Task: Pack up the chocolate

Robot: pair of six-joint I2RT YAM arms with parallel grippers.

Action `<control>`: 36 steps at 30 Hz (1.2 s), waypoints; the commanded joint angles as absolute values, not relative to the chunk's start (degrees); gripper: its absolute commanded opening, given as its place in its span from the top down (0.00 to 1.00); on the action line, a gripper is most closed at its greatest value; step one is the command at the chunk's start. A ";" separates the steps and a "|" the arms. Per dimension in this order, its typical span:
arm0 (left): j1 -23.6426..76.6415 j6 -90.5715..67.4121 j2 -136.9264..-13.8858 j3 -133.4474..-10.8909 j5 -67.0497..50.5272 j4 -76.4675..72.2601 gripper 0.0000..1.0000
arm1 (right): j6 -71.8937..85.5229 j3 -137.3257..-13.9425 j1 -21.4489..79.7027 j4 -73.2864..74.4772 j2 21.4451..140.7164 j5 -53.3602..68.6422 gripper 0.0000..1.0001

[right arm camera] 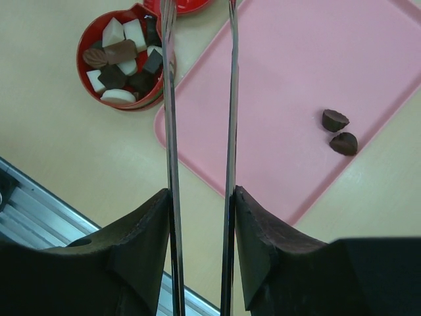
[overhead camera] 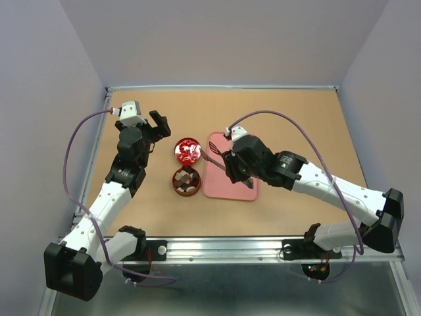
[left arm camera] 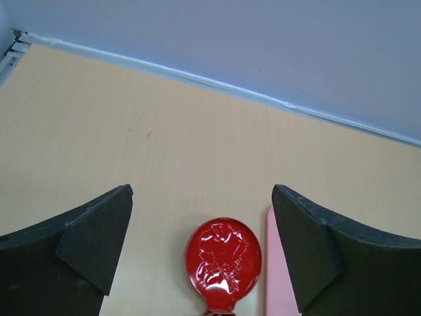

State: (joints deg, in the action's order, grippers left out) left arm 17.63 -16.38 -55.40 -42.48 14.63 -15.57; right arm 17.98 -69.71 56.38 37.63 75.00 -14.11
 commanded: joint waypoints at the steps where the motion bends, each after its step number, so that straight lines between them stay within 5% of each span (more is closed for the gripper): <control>1: 17.93 -15.82 -54.14 -45.00 15.03 -17.14 0.01 | 18.63 -69.53 55.46 34.54 74.62 -17.93 0.54; 20: 18.02 -15.82 -54.14 -44.74 15.29 -17.23 0.01 | 20.13 -59.87 34.55 32.71 72.78 -29.27 0.54; 36: 18.02 -15.73 -54.67 -44.56 15.29 -17.58 0.01 | 20.83 -50.54 22.68 23.12 76.02 -21.45 0.53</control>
